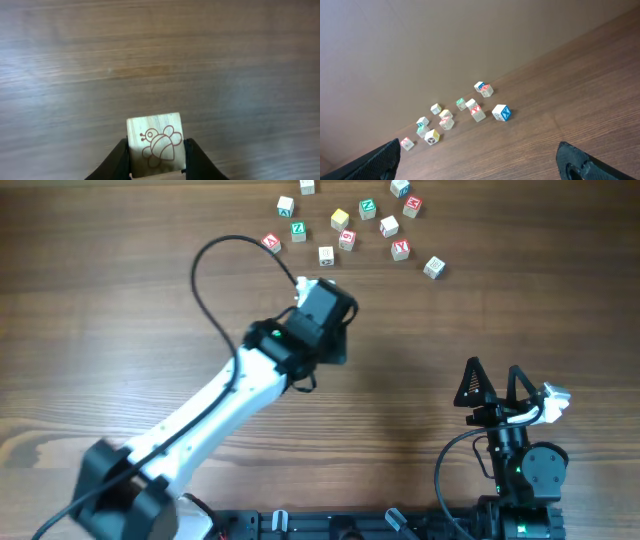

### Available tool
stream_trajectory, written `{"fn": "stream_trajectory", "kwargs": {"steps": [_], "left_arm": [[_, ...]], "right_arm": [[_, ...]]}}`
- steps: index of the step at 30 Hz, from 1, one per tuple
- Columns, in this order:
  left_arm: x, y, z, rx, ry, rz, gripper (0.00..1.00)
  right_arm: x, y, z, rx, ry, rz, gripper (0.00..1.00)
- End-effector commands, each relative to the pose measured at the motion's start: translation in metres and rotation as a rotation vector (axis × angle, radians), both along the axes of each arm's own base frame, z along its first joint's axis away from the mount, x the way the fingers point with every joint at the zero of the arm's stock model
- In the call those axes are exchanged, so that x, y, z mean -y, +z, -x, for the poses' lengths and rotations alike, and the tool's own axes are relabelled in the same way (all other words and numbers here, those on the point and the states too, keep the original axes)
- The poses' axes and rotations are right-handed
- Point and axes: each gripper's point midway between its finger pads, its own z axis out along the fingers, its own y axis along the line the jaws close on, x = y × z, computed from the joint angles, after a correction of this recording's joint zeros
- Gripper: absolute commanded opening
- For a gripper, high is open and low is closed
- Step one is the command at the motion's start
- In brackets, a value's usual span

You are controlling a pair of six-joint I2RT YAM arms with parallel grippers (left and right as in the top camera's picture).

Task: Form a tower
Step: 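Carry the bee block to table center, lower it, open left gripper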

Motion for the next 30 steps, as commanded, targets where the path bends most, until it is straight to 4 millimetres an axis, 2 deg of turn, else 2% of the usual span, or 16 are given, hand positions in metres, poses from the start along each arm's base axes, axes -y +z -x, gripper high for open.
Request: {"fn": "stream_trajectory", "kwargs": {"steps": [1, 4, 7, 16, 21, 30], "left_arm": [[0.027, -0.035, -0.011, -0.011, -0.021, 0.007, 0.23], [0.047, -0.053, -0.020, 0.012, -0.042, 0.026, 0.23], [0.058, -0.059, -0.024, 0.026, -0.055, 0.039, 0.24], [0.064, -0.062, -0.032, 0.051, -0.053, 0.060, 0.24], [0.065, -0.073, -0.033, 0.040, -0.055, 0.049, 0.24], [0.068, -0.104, -0.035, 0.007, -0.054, 0.023, 0.27]], "right_arm": [[0.003, 0.003, 0.000, 0.012, -0.016, -0.007, 1.00], [0.003, 0.003, 0.000, 0.011, -0.016, -0.006, 1.00], [0.003, 0.003, 0.000, 0.011, -0.016, -0.006, 1.00], [0.003, 0.003, 0.000, 0.011, -0.016, -0.006, 1.00], [0.003, 0.003, 0.000, 0.011, -0.016, -0.006, 1.00], [0.003, 0.003, 0.000, 0.011, -0.016, -0.007, 1.00]]}}
